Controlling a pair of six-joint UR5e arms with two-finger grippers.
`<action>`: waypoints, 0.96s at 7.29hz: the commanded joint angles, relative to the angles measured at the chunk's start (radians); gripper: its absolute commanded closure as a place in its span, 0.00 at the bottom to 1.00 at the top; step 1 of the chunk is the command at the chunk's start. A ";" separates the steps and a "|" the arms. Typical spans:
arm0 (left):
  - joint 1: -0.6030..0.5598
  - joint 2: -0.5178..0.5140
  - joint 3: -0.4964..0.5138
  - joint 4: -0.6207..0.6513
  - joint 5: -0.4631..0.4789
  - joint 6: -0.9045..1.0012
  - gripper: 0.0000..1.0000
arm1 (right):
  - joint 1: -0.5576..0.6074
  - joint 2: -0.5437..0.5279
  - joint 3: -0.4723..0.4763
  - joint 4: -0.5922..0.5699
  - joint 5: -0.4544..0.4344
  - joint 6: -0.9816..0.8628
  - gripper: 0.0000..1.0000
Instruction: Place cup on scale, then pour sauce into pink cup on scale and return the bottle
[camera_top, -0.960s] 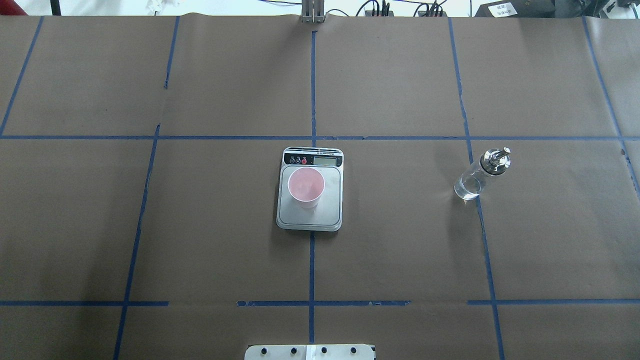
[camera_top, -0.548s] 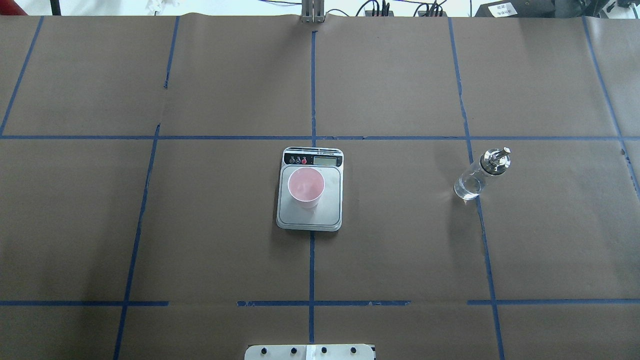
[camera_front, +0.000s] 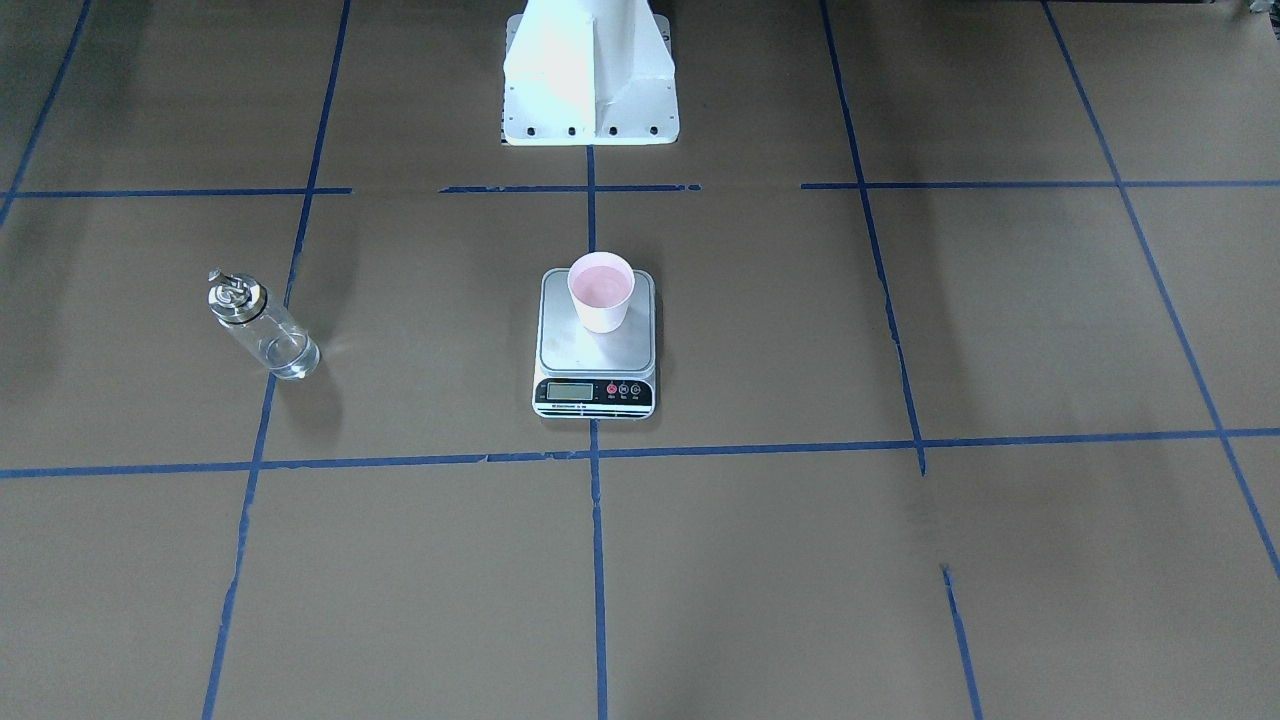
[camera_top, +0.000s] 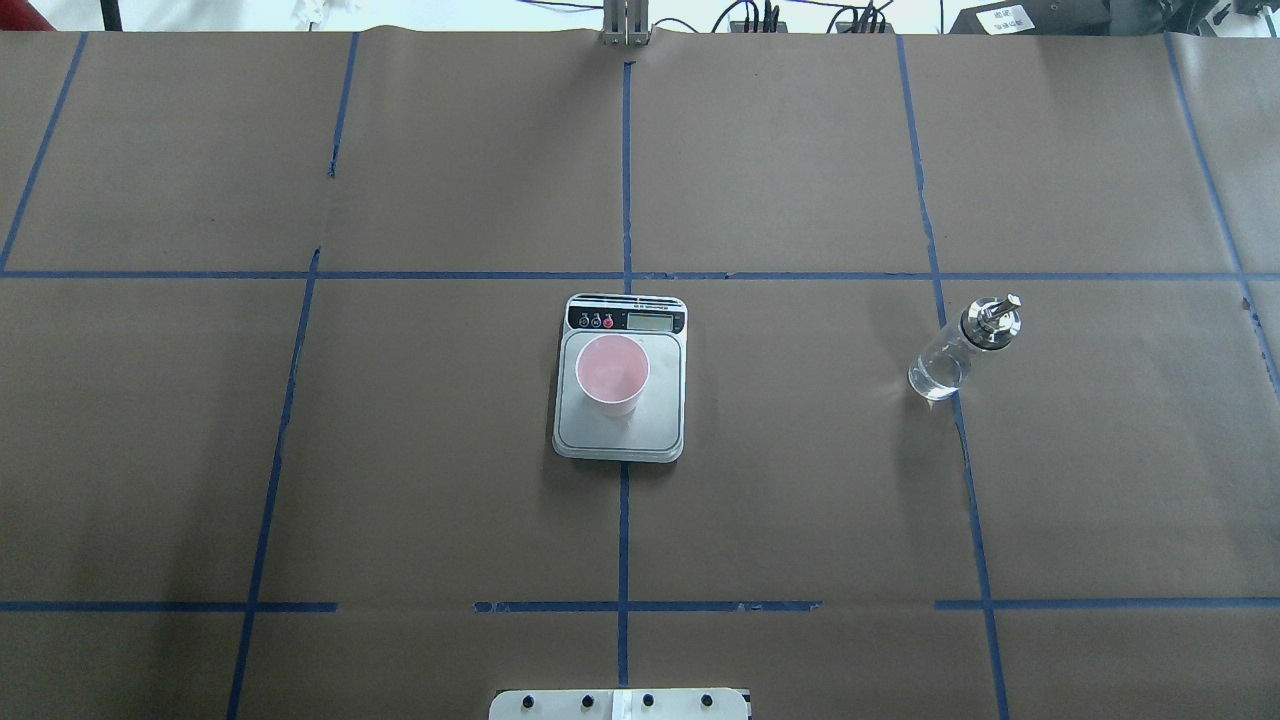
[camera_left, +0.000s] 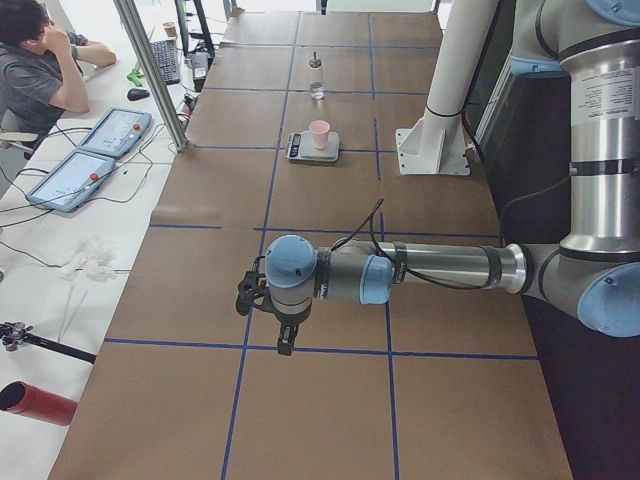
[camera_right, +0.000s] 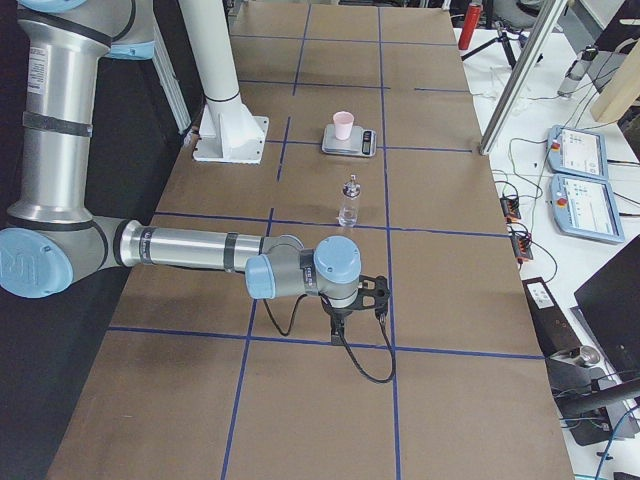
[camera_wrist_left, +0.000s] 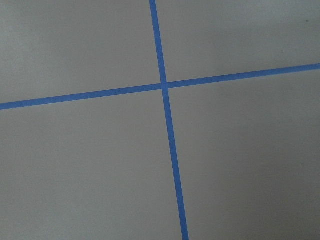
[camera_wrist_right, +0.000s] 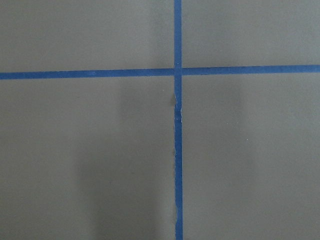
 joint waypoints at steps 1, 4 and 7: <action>0.000 0.001 0.000 -0.001 -0.002 0.000 0.00 | -0.004 -0.001 0.001 -0.002 0.003 0.000 0.00; 0.000 0.001 -0.007 -0.001 -0.003 0.001 0.00 | -0.007 0.001 0.003 0.000 0.001 0.000 0.00; 0.000 0.001 -0.013 -0.001 -0.002 0.000 0.00 | -0.008 -0.001 0.001 0.000 0.001 0.000 0.00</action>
